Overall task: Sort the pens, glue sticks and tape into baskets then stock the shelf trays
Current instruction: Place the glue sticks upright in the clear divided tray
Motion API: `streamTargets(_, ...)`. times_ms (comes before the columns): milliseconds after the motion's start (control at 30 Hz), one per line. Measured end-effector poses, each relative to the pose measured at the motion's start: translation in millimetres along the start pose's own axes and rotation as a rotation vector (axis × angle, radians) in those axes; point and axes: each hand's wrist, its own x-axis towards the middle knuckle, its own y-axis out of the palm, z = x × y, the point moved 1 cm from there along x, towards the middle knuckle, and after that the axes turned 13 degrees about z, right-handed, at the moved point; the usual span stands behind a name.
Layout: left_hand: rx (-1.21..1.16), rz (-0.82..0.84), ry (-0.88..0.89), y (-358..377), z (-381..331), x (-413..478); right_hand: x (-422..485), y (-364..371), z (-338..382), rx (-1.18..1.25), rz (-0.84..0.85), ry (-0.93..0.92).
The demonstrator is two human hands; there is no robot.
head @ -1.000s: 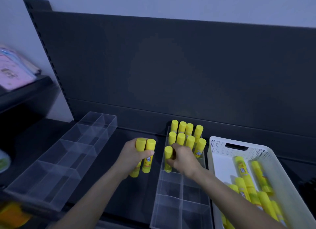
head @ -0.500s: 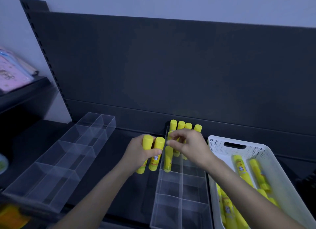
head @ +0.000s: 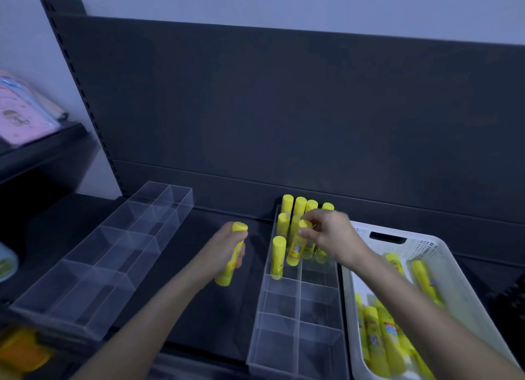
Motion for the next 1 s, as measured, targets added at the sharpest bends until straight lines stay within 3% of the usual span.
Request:
streamTargets(67,-0.049,0.047,-0.02,3,1,0,2,16,-4,-0.061,0.061,0.015)
streamTargets(167,0.115,0.085,0.033,2,6,-3,2,30,-9,-0.135,0.113,0.02)
streamTargets(400,0.135,0.072,0.188,-1,12,-1,2,33,-11,-0.182,0.11,0.001)
streamTargets(667,0.173,0.01,0.199,5,5,3,-5,41,-13,-0.168,0.062,-0.036)
streamTargets(800,0.236,-0.037,0.222,15,-4,2,-13,25,-12,-0.125,0.022,0.012)
streamTargets(900,0.243,-0.051,0.269,25,-14,1,-26,5,-3,0.107,-0.085,-0.024)
streamTargets(1000,0.207,0.03,0.329,44,-25,3,-37,0,14,0.272,0.03,-0.135)
